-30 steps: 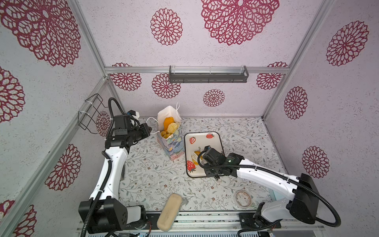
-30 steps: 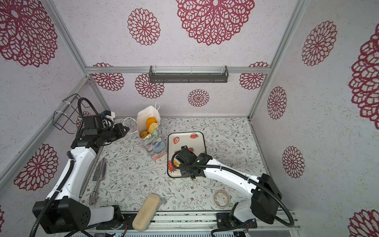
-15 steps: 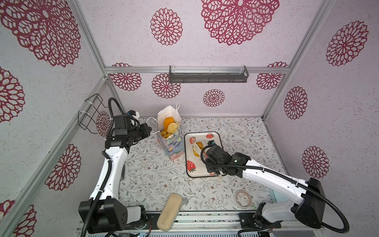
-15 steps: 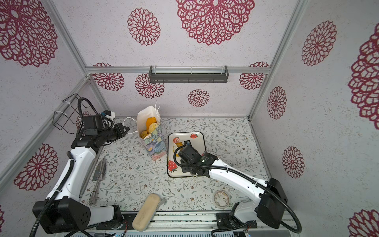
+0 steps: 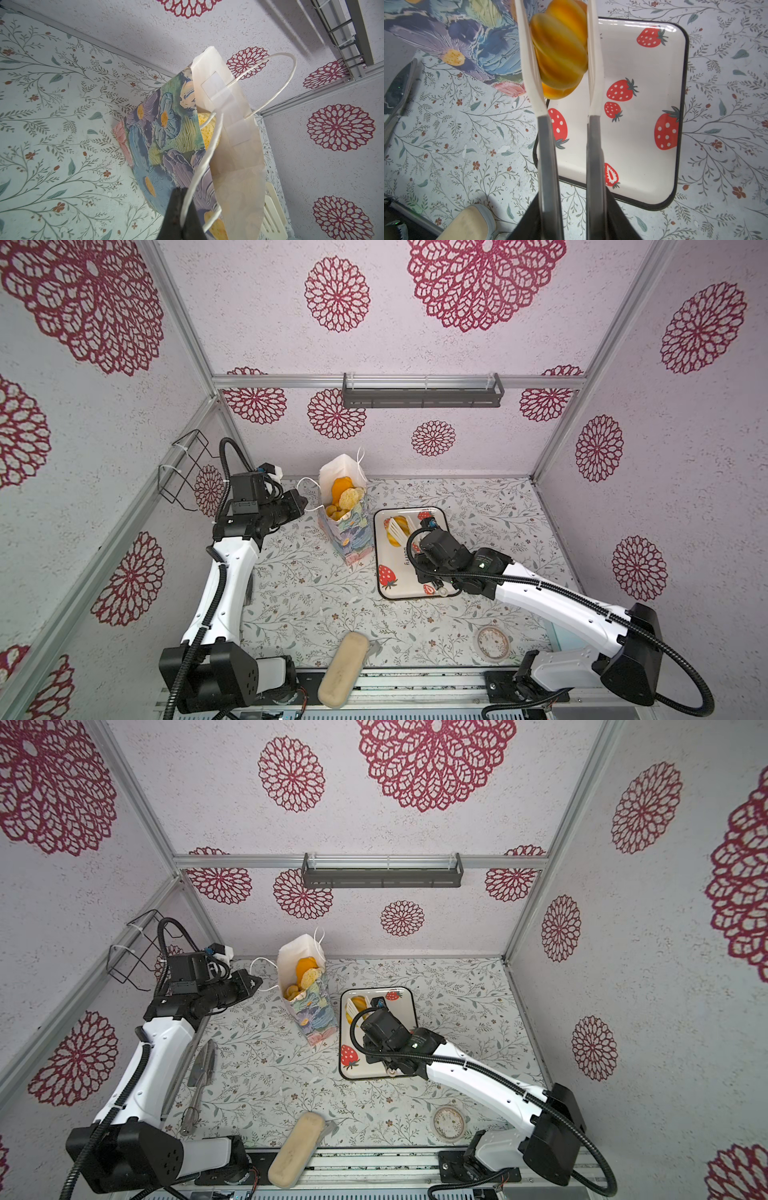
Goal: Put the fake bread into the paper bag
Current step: 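Lift the croissant with the right tongs and carry it toward the bag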
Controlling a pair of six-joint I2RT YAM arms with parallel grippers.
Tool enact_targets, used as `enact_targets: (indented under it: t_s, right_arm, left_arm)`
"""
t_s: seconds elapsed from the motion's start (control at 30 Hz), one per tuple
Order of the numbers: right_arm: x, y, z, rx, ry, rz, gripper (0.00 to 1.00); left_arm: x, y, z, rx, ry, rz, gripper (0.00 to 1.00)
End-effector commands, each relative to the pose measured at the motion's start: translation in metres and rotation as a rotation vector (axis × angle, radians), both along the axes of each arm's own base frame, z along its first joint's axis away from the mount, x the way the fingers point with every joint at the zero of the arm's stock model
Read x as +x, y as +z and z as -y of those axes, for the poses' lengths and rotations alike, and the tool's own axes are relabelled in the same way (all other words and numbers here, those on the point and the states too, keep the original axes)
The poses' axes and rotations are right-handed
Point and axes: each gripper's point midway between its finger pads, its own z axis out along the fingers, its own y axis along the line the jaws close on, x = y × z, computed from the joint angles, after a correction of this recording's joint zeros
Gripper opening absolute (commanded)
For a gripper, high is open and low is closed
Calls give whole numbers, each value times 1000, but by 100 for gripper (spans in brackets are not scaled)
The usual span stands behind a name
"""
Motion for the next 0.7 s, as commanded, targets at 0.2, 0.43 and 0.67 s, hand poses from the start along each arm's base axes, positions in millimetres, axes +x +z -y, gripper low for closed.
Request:
enact_targets:
  t_s: [0.2,0.43,0.67]
  right_arm:
    - [19,68,-4,83,-6,170,39]
    - [26,95,-13,94,21,227,39]
    - [31,118,-25,114,55,264,39]
  left_arm:
    - [1,1,-3,-2,8,12,0]
    - [1,0,-3,-3,8,9,0]
    - [1,0,-3,-2,8,10,0]
